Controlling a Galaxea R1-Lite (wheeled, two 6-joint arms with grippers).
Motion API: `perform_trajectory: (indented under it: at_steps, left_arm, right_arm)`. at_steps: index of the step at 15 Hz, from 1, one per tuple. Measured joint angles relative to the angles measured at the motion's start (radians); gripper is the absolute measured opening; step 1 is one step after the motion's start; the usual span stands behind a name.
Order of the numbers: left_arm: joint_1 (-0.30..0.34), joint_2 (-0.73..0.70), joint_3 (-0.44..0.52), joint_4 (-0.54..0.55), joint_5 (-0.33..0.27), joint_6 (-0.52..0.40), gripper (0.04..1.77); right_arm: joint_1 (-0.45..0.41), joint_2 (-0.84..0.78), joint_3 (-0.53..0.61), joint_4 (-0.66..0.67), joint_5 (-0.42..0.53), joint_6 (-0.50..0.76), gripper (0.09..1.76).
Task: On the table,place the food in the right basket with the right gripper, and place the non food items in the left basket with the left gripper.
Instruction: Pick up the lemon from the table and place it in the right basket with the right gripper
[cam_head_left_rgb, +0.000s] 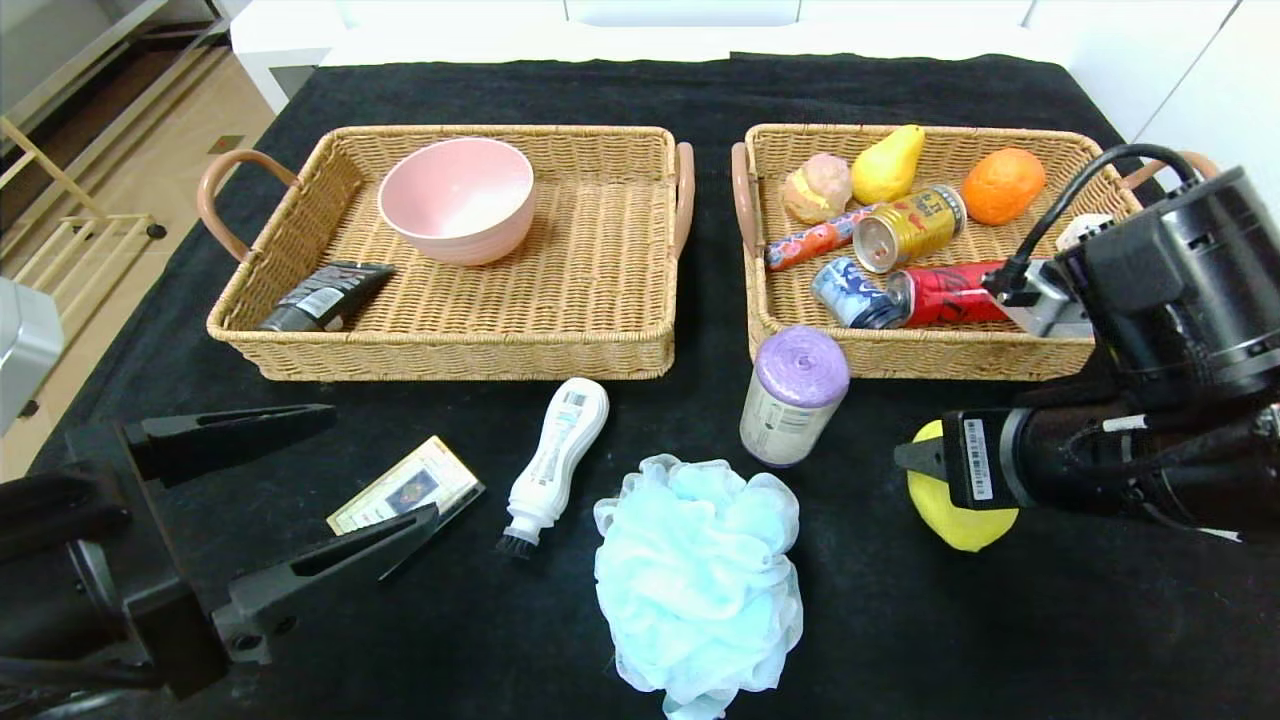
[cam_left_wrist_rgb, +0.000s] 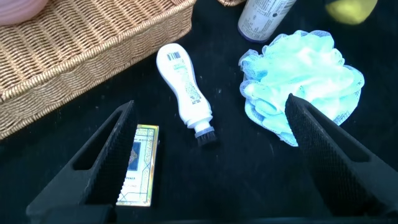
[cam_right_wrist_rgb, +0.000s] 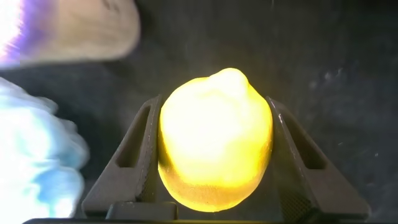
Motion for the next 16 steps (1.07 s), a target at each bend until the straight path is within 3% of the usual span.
perform_trajectory:
  at_steps: [16]
  left_arm:
    - [0.001, 0.001, -0.003, 0.000, 0.001, -0.001, 1.72]
  right_arm:
    - [-0.127, 0.133, -0.451, -0.014, -0.004, -0.172, 1.07]
